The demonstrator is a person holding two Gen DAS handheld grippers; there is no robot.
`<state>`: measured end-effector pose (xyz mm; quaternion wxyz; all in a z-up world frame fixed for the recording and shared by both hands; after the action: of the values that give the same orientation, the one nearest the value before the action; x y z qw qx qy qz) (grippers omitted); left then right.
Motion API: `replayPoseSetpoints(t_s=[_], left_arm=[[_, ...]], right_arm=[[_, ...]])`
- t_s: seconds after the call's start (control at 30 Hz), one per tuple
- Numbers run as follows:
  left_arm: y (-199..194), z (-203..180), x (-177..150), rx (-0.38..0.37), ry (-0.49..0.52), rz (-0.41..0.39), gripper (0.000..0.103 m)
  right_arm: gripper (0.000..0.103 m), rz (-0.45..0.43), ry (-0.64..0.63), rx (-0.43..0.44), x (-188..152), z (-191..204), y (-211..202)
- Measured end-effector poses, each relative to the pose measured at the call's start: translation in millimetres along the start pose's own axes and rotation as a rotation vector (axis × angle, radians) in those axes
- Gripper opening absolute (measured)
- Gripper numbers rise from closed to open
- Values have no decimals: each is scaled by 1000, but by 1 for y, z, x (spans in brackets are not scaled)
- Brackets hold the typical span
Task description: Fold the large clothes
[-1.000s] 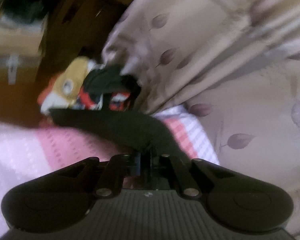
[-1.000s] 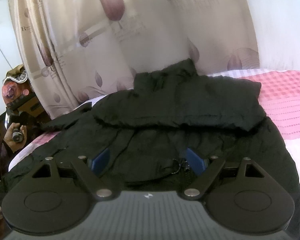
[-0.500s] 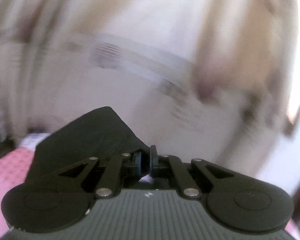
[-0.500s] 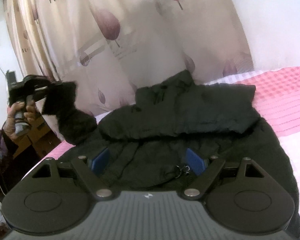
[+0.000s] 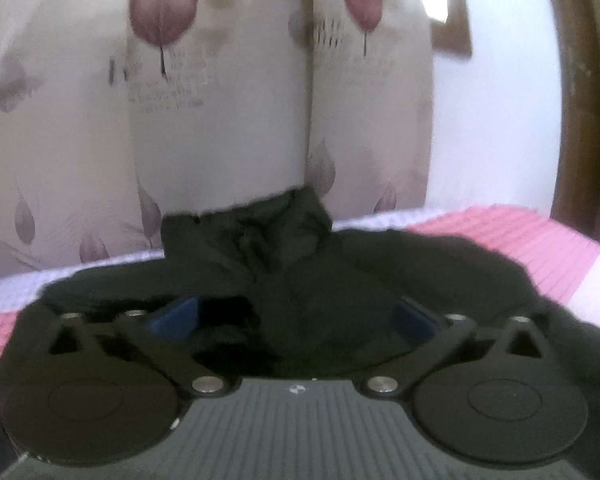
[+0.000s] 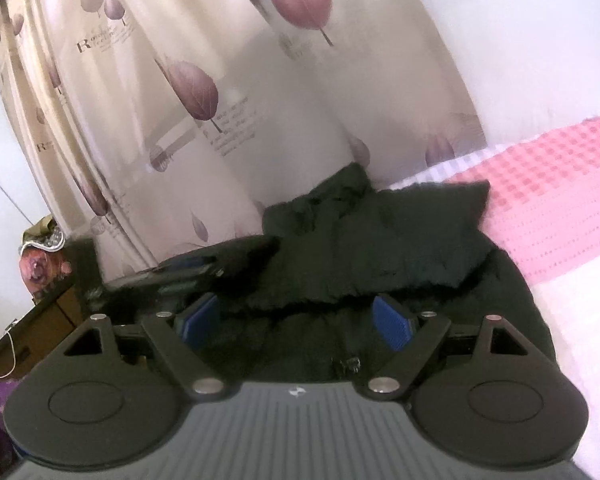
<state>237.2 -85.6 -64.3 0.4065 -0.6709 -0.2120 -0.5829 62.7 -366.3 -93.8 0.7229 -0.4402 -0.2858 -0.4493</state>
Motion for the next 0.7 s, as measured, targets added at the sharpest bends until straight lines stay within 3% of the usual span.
replayPoseSetpoints(t_s=[0.13,0.27,0.33,0.43,0.57,0.7], left_arm=[[-42,10,3,-15,-114,-80,103],[-92,51,-21,39,-390,-198,103],[-98,80,-42,88,-529,-181,103],[-94,112,-72,122,-676,-133,94],[-91,127,-93,160,-756,-153,93],[-96,118,-92,195,-706,-157,101]], right_arm=[[84,13,-82,9,20,22,17],[85,27,-257,65,37,71,51],[85,33,-376,93,39,103,74],[85,33,-581,116,32,157,119],[84,42,-780,120,12,216,173],[79,31,-931,40,-10,248,223]])
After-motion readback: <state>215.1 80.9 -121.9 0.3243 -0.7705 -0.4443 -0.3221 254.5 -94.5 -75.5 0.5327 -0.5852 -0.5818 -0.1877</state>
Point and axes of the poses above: each gripper's, at about its wrist camera, not at the fingertips, and y roughly the way its jaws point, z to its left, x to its top, the point moved 1 cm from there along y, roughly the way its jaws point, and after that the axes turned 11 degrees about -x, right-handed, at the moved point
